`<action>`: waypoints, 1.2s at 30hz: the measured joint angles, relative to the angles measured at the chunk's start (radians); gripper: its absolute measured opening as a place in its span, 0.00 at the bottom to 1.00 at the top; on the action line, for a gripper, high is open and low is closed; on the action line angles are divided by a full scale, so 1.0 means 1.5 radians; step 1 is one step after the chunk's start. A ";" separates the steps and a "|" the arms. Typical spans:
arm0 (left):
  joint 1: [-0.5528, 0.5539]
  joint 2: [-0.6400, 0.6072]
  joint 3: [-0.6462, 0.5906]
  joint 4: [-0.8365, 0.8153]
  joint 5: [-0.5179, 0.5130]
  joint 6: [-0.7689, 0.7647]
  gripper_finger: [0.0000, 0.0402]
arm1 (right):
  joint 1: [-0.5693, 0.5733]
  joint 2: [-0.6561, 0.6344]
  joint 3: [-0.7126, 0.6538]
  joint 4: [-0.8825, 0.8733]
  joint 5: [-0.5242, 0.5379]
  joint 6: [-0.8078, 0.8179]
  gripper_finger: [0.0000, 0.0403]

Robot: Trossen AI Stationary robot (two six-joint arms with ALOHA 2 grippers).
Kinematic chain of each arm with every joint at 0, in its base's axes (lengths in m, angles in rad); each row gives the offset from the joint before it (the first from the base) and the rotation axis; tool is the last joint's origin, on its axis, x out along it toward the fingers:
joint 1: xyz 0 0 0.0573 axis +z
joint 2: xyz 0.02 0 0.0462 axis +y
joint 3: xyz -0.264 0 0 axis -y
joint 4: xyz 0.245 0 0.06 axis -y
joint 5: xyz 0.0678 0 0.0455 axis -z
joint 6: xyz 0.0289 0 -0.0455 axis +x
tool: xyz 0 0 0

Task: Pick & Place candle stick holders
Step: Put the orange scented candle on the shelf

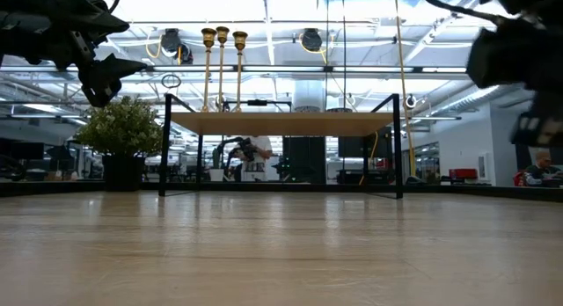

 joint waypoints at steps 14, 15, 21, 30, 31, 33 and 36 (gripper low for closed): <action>0.000 0.000 0.000 0.000 0.000 0.000 0.63 | -0.119 -0.014 0.209 -0.183 0.106 -0.180 0.00; 0.000 0.000 0.000 0.000 0.000 0.000 0.63 | -0.133 -0.014 0.229 -0.198 0.118 -0.196 0.00; 0.000 0.000 0.000 0.000 0.000 0.000 0.63 | -0.233 -0.013 0.341 -0.269 0.216 -0.311 0.00; 0.000 0.000 0.000 0.000 0.000 0.000 0.63 | -0.368 0.062 0.504 -0.292 0.368 -0.533 0.00; 0.000 0.000 0.000 0.000 0.000 0.000 0.63 | -0.380 0.079 0.519 -0.295 0.372 -0.554 0.00; 0.000 0.000 0.000 0.000 0.000 0.000 0.63 | -0.405 0.115 0.548 -0.309 0.372 -0.589 0.00; 0.000 0.000 0.000 0.000 0.000 0.000 0.63 | -0.442 0.176 0.589 -0.350 0.374 -0.642 0.00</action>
